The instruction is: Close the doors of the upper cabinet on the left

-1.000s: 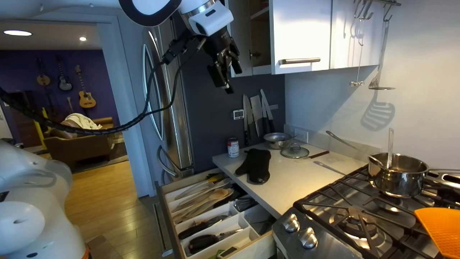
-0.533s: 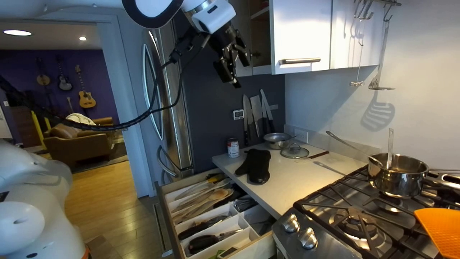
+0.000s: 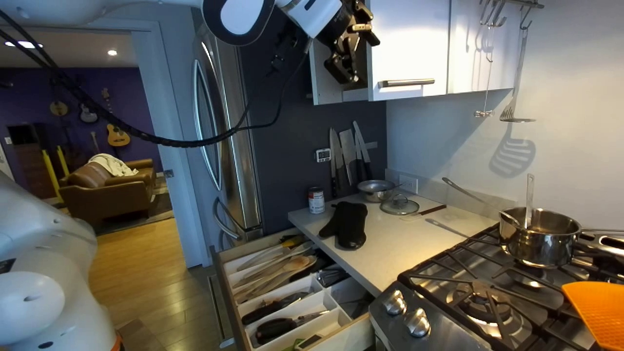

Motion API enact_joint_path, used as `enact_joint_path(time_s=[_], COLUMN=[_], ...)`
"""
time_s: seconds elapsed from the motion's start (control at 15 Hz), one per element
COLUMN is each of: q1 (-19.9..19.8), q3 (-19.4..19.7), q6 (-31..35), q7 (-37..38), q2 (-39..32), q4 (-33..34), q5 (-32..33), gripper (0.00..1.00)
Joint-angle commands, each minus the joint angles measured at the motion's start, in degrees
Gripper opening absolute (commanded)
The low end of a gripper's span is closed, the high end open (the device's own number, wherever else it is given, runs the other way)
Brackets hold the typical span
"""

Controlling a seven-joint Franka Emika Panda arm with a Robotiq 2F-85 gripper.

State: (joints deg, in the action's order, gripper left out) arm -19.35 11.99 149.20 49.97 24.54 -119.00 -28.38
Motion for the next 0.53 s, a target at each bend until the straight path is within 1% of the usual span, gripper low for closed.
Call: enact_joint_path(time_s=[0.0, 0.07, 0.13, 0.2, 0.33, 0.4, 0.47], q1=[5.1, 6.2, 7.6, 8.9, 11.9, 13.0, 14.1], q3=[2.8, 3.2, 3.7, 4.0, 5.4, 6.0, 6.6], q6=[8.6, 10.9, 12.9, 14.3, 15.8, 15.7, 15.3], q7=[0.0, -0.5, -1.8, -3.0, -6.2, -7.9, -9.6], q2=[-3.9, -4.7, -5.3, -5.9, -6.6, -6.9, -7.0], q4=[3.8, 4.8, 5.4, 6.3, 7.6, 8.2, 8.8], q5=[-8.2, -10.7, -13.2, -15.5, -20.5, -22.5, -24.3], gripper=[1.00, 0.75, 0.73, 0.66, 0.49, 0.42, 0.33])
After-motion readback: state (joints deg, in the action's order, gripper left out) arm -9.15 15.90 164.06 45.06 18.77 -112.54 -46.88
